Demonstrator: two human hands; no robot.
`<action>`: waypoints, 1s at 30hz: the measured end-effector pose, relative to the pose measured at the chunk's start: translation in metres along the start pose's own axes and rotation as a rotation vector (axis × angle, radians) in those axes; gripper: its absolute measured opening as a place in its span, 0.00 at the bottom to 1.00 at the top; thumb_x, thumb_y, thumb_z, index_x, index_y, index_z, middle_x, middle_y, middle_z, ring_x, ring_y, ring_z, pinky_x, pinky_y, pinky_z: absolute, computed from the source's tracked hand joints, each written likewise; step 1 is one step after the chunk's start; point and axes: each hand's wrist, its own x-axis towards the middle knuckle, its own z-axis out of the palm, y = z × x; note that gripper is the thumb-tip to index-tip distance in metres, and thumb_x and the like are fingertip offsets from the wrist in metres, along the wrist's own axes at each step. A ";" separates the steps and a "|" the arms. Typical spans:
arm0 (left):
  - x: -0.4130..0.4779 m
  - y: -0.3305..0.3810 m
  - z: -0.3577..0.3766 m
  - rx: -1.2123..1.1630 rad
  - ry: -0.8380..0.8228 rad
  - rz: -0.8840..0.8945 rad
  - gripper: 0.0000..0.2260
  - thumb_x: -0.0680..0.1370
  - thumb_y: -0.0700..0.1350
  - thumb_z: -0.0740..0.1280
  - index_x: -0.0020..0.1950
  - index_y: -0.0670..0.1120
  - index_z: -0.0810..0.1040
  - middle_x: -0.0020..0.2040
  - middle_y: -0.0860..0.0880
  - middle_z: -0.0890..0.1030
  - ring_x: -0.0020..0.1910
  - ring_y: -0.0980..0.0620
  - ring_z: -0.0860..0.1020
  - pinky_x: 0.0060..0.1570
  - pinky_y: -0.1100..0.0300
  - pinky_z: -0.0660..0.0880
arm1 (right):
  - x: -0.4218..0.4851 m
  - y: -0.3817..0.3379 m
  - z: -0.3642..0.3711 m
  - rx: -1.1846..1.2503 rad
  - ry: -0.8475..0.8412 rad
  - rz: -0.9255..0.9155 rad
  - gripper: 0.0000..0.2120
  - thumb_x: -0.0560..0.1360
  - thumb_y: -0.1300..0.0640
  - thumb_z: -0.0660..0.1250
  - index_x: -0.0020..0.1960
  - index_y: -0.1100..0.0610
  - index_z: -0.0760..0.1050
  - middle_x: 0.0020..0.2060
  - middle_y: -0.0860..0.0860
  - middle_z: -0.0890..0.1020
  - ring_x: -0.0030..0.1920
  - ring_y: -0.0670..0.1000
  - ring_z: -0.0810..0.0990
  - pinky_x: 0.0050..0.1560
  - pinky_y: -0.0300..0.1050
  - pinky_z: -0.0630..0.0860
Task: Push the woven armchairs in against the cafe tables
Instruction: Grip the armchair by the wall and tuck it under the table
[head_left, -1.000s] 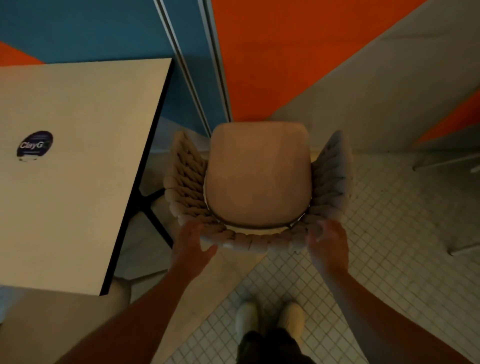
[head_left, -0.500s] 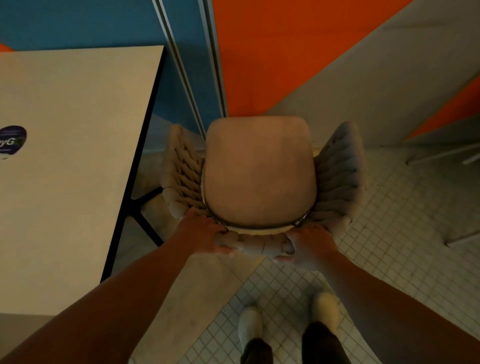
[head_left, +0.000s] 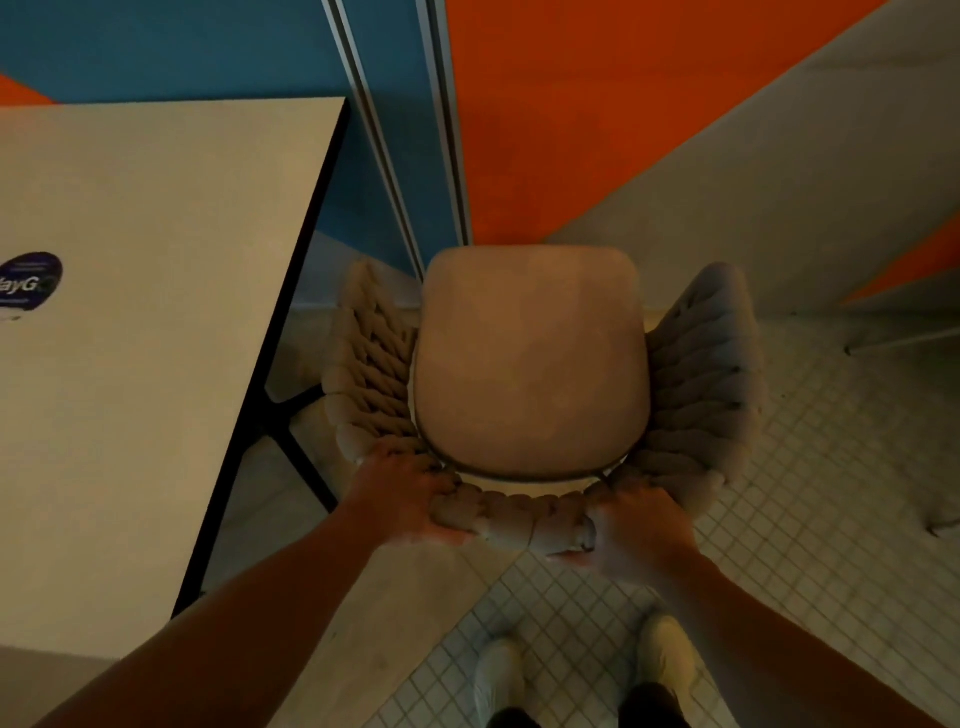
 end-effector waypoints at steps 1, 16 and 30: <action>-0.001 0.002 0.001 0.002 0.012 -0.004 0.52 0.55 0.85 0.32 0.73 0.68 0.65 0.71 0.59 0.73 0.70 0.50 0.70 0.66 0.45 0.58 | 0.000 0.001 0.001 0.015 0.004 -0.002 0.42 0.60 0.17 0.51 0.50 0.49 0.81 0.43 0.45 0.84 0.43 0.50 0.82 0.45 0.45 0.78; 0.009 0.086 -0.002 -0.104 0.008 -0.160 0.56 0.56 0.85 0.32 0.71 0.61 0.71 0.69 0.54 0.76 0.69 0.49 0.71 0.66 0.42 0.63 | -0.007 0.081 -0.013 -0.047 -0.042 -0.159 0.42 0.58 0.16 0.52 0.46 0.48 0.82 0.42 0.45 0.84 0.44 0.51 0.82 0.44 0.44 0.78; 0.035 0.152 -0.028 -0.133 0.053 -0.290 0.52 0.59 0.85 0.32 0.71 0.64 0.70 0.68 0.59 0.77 0.69 0.53 0.71 0.67 0.46 0.58 | 0.004 0.159 -0.029 -0.102 -0.075 -0.300 0.40 0.59 0.18 0.53 0.45 0.49 0.82 0.38 0.46 0.84 0.40 0.50 0.82 0.39 0.42 0.70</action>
